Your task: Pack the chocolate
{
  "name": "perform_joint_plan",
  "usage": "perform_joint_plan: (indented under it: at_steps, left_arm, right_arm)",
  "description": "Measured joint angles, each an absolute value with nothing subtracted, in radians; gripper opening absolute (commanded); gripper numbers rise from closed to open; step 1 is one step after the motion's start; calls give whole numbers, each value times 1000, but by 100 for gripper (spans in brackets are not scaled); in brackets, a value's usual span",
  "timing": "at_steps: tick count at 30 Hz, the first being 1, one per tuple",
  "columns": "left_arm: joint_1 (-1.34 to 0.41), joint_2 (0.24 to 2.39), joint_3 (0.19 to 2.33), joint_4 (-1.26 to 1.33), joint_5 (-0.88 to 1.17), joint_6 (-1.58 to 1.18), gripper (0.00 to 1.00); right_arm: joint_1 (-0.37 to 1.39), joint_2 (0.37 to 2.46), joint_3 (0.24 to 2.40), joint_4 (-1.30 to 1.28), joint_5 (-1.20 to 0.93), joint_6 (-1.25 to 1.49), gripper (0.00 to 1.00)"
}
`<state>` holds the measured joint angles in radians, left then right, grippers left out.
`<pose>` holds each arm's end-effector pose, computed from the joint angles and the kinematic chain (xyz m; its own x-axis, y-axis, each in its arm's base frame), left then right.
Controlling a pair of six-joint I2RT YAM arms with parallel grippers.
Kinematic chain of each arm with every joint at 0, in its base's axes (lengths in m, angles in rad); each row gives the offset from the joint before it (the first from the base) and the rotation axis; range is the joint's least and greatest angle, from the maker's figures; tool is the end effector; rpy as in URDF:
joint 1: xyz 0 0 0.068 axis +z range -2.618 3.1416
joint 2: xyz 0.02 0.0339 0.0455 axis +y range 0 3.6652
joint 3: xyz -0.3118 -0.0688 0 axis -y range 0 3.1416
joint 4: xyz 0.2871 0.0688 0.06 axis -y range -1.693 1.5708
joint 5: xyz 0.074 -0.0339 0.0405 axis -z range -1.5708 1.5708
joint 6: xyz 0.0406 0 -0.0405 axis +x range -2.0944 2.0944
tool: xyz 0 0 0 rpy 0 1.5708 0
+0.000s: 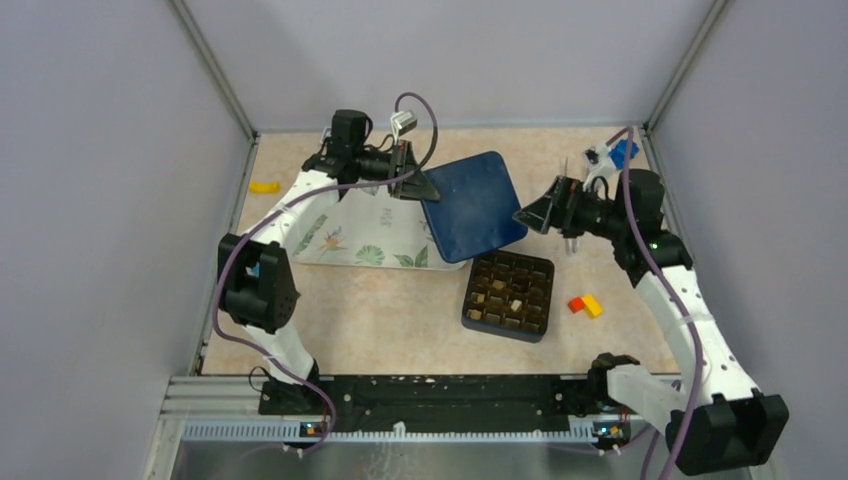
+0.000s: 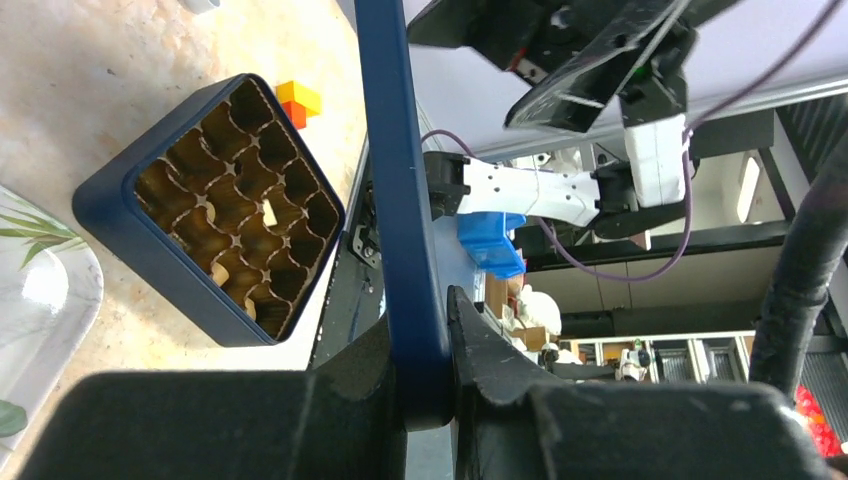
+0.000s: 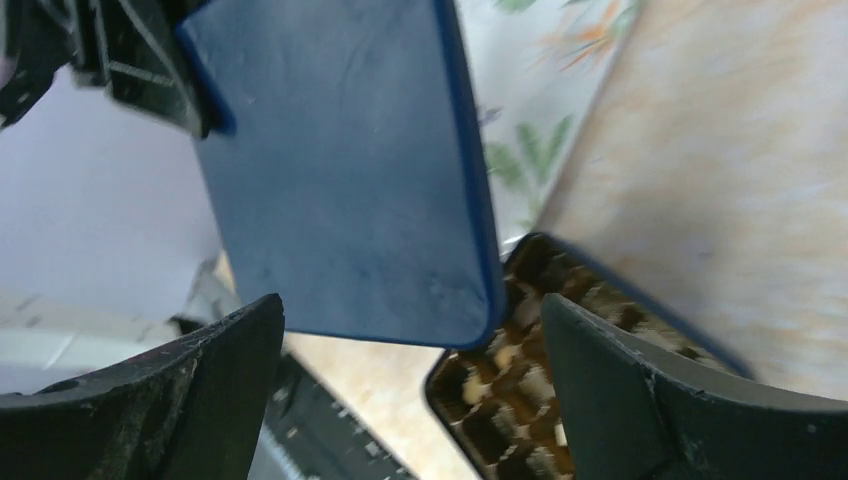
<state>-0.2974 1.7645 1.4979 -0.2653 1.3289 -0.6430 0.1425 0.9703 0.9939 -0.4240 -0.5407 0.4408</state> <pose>0.4139 -0.1681 0.3592 -0.9099 0.1286 -0.3945 0.4057 0.0762 -0.9108 0.2243 0.0533 0.3951 -0.6011 0.2833 -0.7473 -0.3699 0.7303 0.5744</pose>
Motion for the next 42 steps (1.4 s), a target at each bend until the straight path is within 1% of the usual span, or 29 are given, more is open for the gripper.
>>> perform_joint_plan:
  at_steps: [2, 5, 11, 13, 16, 21, 22, 26, 27, 28, 30, 32, 36, 42]
  left_arm:
    - [-301, 1755, 1494, -277, 1340, -617, 0]
    - [-308, 1747, 1490, -307, 1349, -572, 0]
    - [-320, 1743, 1459, -342, 1371, -520, 0]
    - [-331, 1743, 1454, -351, 1377, -507, 0]
    - [-343, 1743, 1453, -356, 1390, -490, 0]
    - [-351, 1743, 1453, -369, 1399, -467, 0]
    - [-351, 1743, 1453, -370, 1399, -464, 0]
    - [-351, 1743, 1453, -376, 1405, -453, 0]
    - [-350, 1743, 1453, -376, 1406, -443, 4]
    - [-348, 1743, 1452, -373, 1399, -430, 13]
    - [-347, 1744, 1449, -374, 1387, -418, 40]
    - [-348, 1744, 1449, -374, 1380, -421, 62]
    - [-350, 1744, 1449, -382, 1356, -450, 75]
    - [-351, 1743, 1443, -417, 1221, -484, 86]
  right_arm:
    - [139, 994, 942, -366, -654, 491, 96]
    - [139, 1016, 882, -275, -762, 549, 95]
    - [134, 1063, 823, -131, -853, 600, 93]
    - [134, 1080, 802, -78, -881, 617, 91]
    - [134, 1111, 775, -14, -915, 635, 84]
    - [134, 1140, 727, 121, -964, 714, 59]
    - [134, 1140, 724, 136, -971, 723, 53]
    - [131, 1139, 701, 220, -985, 774, 8]
    - [127, 1136, 686, 241, -992, 799, 0]
    - [123, 1132, 669, 261, -1007, 834, 0]
    - [120, 1120, 654, 291, -1019, 871, 0]
    - [119, 1095, 636, 303, -1013, 888, 0]
    - [120, 1014, 600, 268, -957, 892, 0]
    - [117, 781, 489, 160, -792, 949, 0]
